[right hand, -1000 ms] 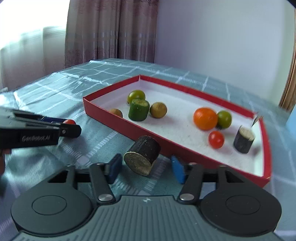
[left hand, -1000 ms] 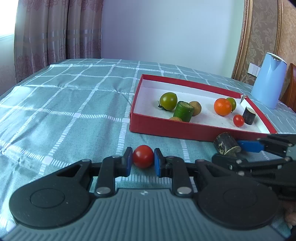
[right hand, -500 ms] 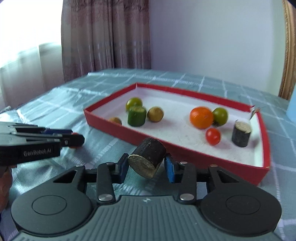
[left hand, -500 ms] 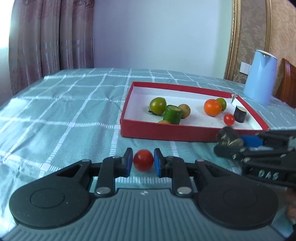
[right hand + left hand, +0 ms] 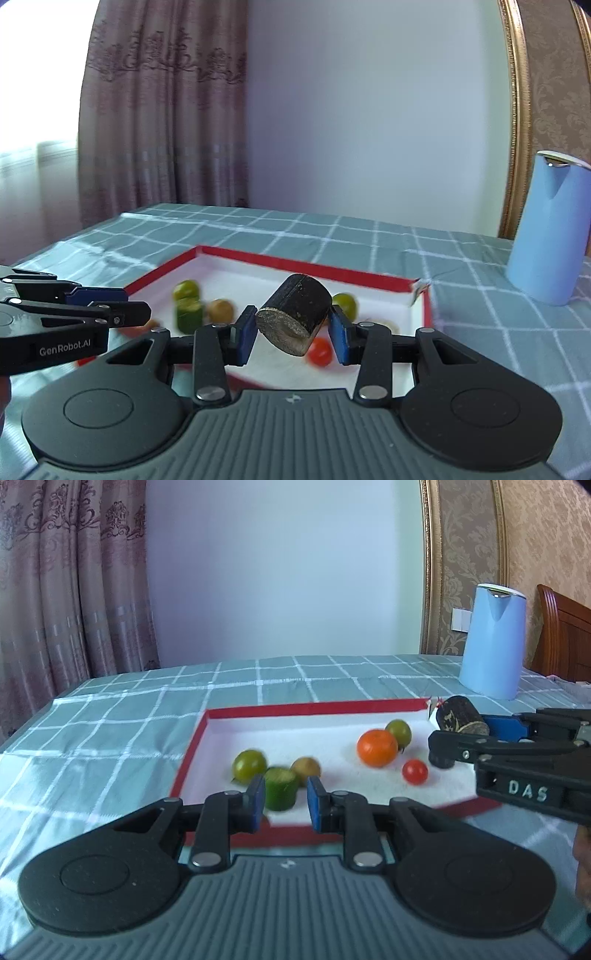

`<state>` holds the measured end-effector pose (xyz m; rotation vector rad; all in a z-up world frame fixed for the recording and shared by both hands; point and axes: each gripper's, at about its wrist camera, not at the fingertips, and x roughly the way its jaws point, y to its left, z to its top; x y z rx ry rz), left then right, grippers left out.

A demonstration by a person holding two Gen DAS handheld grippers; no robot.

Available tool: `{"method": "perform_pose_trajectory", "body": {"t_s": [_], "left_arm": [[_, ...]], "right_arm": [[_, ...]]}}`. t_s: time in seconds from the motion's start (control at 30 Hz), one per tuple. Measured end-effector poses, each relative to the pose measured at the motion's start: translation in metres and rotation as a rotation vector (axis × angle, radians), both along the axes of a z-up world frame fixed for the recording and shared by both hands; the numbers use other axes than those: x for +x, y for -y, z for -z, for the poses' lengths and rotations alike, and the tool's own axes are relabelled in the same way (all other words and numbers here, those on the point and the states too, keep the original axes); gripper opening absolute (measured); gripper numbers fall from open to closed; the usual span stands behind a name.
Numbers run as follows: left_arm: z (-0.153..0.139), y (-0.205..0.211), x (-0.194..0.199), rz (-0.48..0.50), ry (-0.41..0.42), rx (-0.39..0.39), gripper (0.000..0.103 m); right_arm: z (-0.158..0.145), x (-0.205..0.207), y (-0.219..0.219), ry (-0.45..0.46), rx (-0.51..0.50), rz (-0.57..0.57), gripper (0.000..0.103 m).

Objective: Organize fruits

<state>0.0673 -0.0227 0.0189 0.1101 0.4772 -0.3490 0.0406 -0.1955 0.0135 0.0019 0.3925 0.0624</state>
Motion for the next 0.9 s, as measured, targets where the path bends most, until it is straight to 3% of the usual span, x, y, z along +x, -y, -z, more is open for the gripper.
{"method": "perform_pose_trajectory", "body": {"t_s": [0.37,0.9], "left_arm": [[0.006,0.040,0.052,0.017,-0.066,-0.005,0.022],[0.014,0.034,0.099,-0.134,-0.063,-0.010,0.022]], "right_arm": [[0.010,0.042,0.007,-0.079,0.007,0.021,0.040],[0.018,0.106,-0.012,-0.106,-0.018,0.027,0.040]]}}
